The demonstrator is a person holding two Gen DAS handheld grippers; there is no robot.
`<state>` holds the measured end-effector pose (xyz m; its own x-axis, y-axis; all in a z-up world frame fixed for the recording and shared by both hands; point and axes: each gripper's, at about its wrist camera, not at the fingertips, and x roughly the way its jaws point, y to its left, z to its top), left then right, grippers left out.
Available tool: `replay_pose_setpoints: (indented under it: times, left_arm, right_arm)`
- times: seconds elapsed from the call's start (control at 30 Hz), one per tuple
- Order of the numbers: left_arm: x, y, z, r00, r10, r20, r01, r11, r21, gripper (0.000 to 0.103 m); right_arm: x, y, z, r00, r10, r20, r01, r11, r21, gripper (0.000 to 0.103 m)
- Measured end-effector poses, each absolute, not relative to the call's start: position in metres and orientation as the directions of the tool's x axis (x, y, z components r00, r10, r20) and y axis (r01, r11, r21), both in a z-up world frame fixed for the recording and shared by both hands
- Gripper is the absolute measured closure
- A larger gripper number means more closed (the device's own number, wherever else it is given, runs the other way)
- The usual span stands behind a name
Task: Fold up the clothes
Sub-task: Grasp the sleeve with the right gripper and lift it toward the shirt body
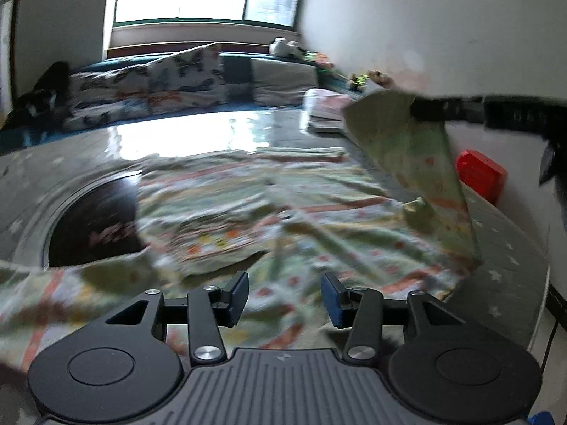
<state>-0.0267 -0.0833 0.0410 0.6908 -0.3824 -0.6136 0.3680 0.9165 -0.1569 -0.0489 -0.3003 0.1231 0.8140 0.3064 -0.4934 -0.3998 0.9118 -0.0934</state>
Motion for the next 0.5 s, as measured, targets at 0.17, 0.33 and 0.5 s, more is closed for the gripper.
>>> replay_pose_setpoints:
  times: [0.17,0.33,0.5]
  left_arm:
    - [-0.031,-0.063,0.035,0.700,-0.353,-0.621,0.313,0.933,-0.178,0.054]
    - [-0.032,-0.058,0.033,0.702,-0.340,-0.626,0.290,0.939,-0.185,0.054]
    - [-0.031,-0.054,0.034,0.707,-0.335,-0.623,0.278,0.942,-0.190,0.054]
  right_arm:
    - [-0.051,-0.264,0.100,0.753,0.356,-0.553,-0.483,0.870,-0.098,0.096]
    - [-0.053,-0.244,0.083,0.709,0.391,-0.587,-0.533,0.842,-0.083,0.095]
    - [-0.050,-0.234,0.071,0.666,0.421,-0.616,-0.568,0.821,-0.053,0.088]
